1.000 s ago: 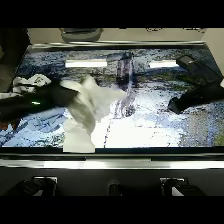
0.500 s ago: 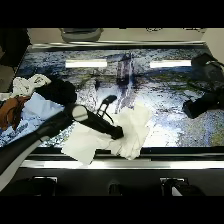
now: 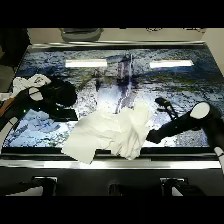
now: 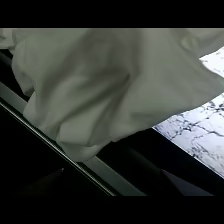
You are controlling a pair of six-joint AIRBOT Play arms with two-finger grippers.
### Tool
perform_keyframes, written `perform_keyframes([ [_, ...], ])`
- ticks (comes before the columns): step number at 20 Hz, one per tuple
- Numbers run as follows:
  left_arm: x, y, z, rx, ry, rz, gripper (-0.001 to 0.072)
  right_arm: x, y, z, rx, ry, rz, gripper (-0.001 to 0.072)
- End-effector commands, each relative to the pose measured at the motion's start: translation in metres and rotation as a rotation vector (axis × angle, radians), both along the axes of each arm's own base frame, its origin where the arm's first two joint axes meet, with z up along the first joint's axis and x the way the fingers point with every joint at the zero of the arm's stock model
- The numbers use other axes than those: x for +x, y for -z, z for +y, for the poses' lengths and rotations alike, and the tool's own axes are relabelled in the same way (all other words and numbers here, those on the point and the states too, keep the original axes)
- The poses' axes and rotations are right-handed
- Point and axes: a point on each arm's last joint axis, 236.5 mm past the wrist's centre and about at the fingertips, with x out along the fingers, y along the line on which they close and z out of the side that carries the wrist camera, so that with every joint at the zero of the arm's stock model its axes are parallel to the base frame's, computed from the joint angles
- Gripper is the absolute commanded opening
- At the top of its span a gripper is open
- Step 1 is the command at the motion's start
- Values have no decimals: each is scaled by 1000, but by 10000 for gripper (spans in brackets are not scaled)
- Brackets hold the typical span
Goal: Fold the shirts.
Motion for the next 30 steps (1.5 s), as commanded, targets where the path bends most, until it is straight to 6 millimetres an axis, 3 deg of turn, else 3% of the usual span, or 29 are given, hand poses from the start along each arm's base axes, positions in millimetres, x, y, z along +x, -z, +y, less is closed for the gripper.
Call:
perform_keyframes([
  [1, -7, 37, 9, -53, -38, 34, 696, -28, 37, 27, 134, 37, 89, 702],
  [5, 7, 65, 5, -36, -17, 10, 696, -41, 40, 43, 222, 15, 110, 704],
  [9, -3, 86, -12, -59, 15, 69, 689, -38, 53, 47, 237, 77, 102, 706],
  [11, -3, 85, -23, -79, 18, 68, 434, -33, 64, 46, 231, 128, 85, 706],
  [13, -5, 84, -31, -87, 31, 69, 49, -29, 71, 50, 261, 193, 78, 701],
  [16, -4, 76, -36, -105, 30, 56, 35, -27, 72, 58, 316, 231, 62, 681],
  [18, 0, 62, -38, -115, 27, 17, 34, -25, 73, 58, 316, 238, 57, 610],
  [19, 3, 53, -38, -118, 29, -10, 34, -23, 72, 58, 318, 229, 43, 383],
  [20, 7, 39, -39, -122, 33, -50, 34, -22, 70, 58, 317, 222, 39, 70],
  [22, 22, -16, -43, -139, 79, -235, 33, -13, 51, 61, 335, 141, -30, 56],
  [23, 33, -59, -43, -146, 73, -365, 32, -5, 33, 61, 335, 82, -82, 56],
  [25, 45, -164, -38, -176, -2, -654, 32, 24, -23, 51, 271, -22, -255, 56],
  [27, 37, -290, -15, -238, -163, -958, 32, 62, -112, 19, 90, -28, -509, 56],
  [29, 0, -410, 26, -302, -355, -1249, 31, 82, -239, -34, -140, 98, -850, 56],
  [30, -28, -459, 45, -331, -434, -1370, 32, 73, -310, -64, -239, 206, -1027, 56],
])
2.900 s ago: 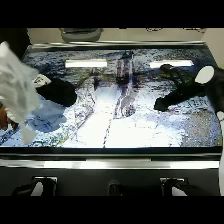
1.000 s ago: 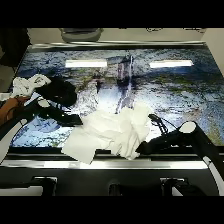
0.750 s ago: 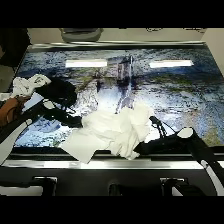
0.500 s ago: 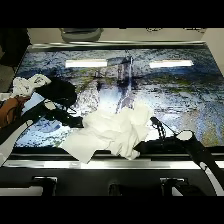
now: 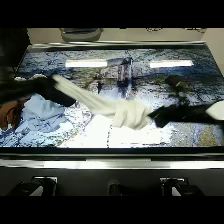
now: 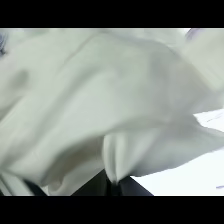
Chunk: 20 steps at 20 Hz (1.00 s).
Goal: Fold the shirts.
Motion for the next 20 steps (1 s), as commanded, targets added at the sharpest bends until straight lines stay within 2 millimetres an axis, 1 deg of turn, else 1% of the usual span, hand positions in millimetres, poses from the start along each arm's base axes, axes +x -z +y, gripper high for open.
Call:
perform_keyframes([
  [1, -93, -189, 55, -209, -224, -468, 32, -23, -210, -96, -218, 393, -520, 56],
  [2, -117, -213, 56, -218, -225, -534, 31, -49, -256, -105, -177, 467, -625, 56],
  [3, -139, -231, 51, -237, -202, -584, 31, -71, -281, -102, -120, 487, -681, 56],
  [4, -152, -239, 48, -252, -185, -608, 31, -88, -291, -92, -57, 471, -696, 56],
  [5, -159, -243, 47, -256, -179, -622, 31, -98, -289, -83, -30, 443, -681, 56],
  [6, -162, -245, 47, -255, -180, -631, 31, -106, -276, -79, -40, 423, -629, 57],
  [7, -163, -245, 48, -249, -185, -635, 31, -112, -258, -80, -71, 412, -556, 57],
  [8, -160, -243, 51, -229, -195, -632, 31, -117, -234, -83, -115, 406, -457, 57],
  [9, -154, -235, 53, -200, -208, -611, 32, -126, -205, -85, -157, 396, -322, 57],
  [10, -144, -222, 56, -160, -221, -567, 31, -134, -176, -86, -182, 389, -180, 57],
  [11, -132, -204, 57, -124, -225, -503, 32, -137, -148, -84, -201, 370, -55, 57],
  [12, -116, -178, 57, -92, -223, -416, 33, -136, -125, -69, -165, 315, 25, 56],
  [13, -101, -154, 56, -73, -218, -338, 33, -137, -95, -56, -140, 269, 126, 56],
  [14, -83, -129, 55, -53, -212, -267, 33, -141, -60, -48, -123, 242, 244, 56],
  [16, -49, -82, 56, 6, -197, -161, 33, -147, 17, -38, -104, 218, 455, 57],
  [17, -29, -55, 56, 24, -191, -93, 33, -145, 56, -35, -86, 231, 528, 57],
  [18, -11, -28, 56, 36, -185, -24, 33, -139, 88, -30, -57, 250, 573, 57],
  [19, 8, 6, 53, 44, -174, 60, 33, -129, 120, -24, -12, 283, 601, 57],
  [20, 25, 37, 49, 55, -158, 136, 33, -117, 147, -20, 37, 330, 610, 57],
])
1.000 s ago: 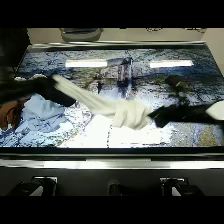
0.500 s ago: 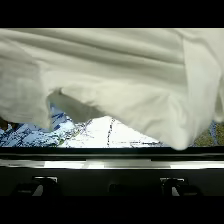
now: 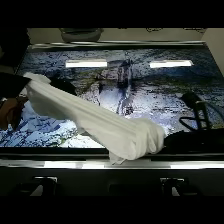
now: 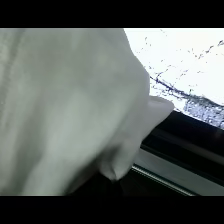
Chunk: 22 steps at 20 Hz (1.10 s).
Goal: Fold the shirts.
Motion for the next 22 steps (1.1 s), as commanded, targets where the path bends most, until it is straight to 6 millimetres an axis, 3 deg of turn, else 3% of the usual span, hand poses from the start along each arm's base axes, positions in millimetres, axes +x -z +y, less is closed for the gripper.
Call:
perform_keyframes([
  [1, 83, 63, -2, 16, -13, 34, 33, 20, 109, 18, 126, 166, 100, 58],
  [3, 115, 124, -26, 34, 47, 138, 33, 51, 143, 16, 155, 290, 79, 57],
  [4, 126, 149, -38, 19, 62, 178, 34, 70, 149, 14, 167, 338, 50, 58],
  [6, 141, 190, -57, -21, 73, 246, 35, 116, 147, 2, 180, 436, -66, 64],
  [7, 146, 204, -63, -48, 70, 272, 37, 140, 138, -6, 175, 473, -147, 148],
  [8, 150, 212, -66, -73, 64, 289, 129, 159, 125, -13, 175, 496, -218, 315],
  [9, 152, 217, -65, -81, 57, 302, 417, 177, 106, -18, 171, 496, -301, 526],
  [10, 152, 217, -60, -82, 54, 315, 720, 190, 86, -21, 155, 460, -375, 662],
  [12, 143, 211, -43, -82, 60, 371, 706, 209, 41, -25, 73, 335, -504, 694],
  [14, 115, 210, -26, -82, 93, 500, 706, 219, 5, -39, -51, 246, -577, 694],
  [16, 71, 226, -14, -52, 132, 668, 705, 222, -12, -66, -178, 229, -601, 694],
  [18, 30, 251, -14, -30, 148, 774, 704, 212, 4, -98, -176, 321, -503, 694],
  [20, -10, 280, -34, -65, 168, 838, 704, 195, 38, -114, -170, 287, -361, 691],
  [22, -50, 308, -67, -131, 197, 899, 704, 175, 70, -85, -50, 124, -214, 690],
])
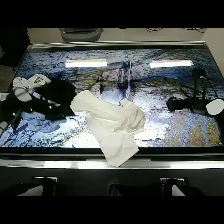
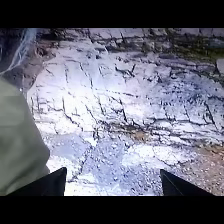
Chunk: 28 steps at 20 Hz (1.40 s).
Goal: Fold the shirts.
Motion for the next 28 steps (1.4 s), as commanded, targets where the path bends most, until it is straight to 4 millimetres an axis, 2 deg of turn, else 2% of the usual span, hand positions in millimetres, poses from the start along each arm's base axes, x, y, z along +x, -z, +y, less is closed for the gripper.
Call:
perform_keyframes([
  [1, -74, 47, -44, -87, 17, 144, 704, -35, 41, 31, 139, -237, 217, 692],
  [3, -96, 69, -75, -129, 14, 175, 704, -45, 56, 66, 248, -358, 286, 700],
  [5, -104, 75, -105, -175, 3, 160, 701, -44, 69, 81, 273, -398, 318, 700],
  [7, -102, 76, -129, -196, 3, 123, 697, -42, 78, 91, 259, -428, 321, 700],
  [10, -95, 83, -153, -236, -58, 111, 687, -32, 85, 101, 236, -438, 301, 706],
  [11, -90, 85, -159, -248, -89, 104, 613, -29, 87, 102, 230, -433, 292, 707],
  [12, -83, 87, -163, -255, -122, 84, 557, -25, 87, 104, 243, -423, 283, 707],
  [13, -76, 88, -165, -253, -145, 58, 553, -21, 86, 104, 250, -412, 267, 707],
  [15, -63, 90, -164, -248, -205, 30, 442, -9, 80, 108, 285, -377, 223, 707],
  [16, -59, 90, -163, -247, -222, 20, 334, -2, 80, 110, 307, -355, 205, 707],
  [18, -56, 90, -162, -245, -230, 9, 32, 12, 89, 109, 329, -307, 187, 707],
  [22, -56, 89, -162, -245, -226, 6, 35, 28, 109, 129, 468, -277, 189, 703],
  [25, -56, 89, -162, -245, -225, 6, 35, 30, 135, 145, 410, -319, 194, 697],
  [26, -58, 88, -163, -247, -217, 8, 35, 37, 137, 146, 382, -313, 166, 576],
  [27, -59, 85, -164, -250, -188, -6, 34, 43, 133, 145, 353, -328, 131, 242],
  [28, -57, 78, -164, -253, -159, -41, 34, 51, 123, 143, 340, -337, 101, 59],
])
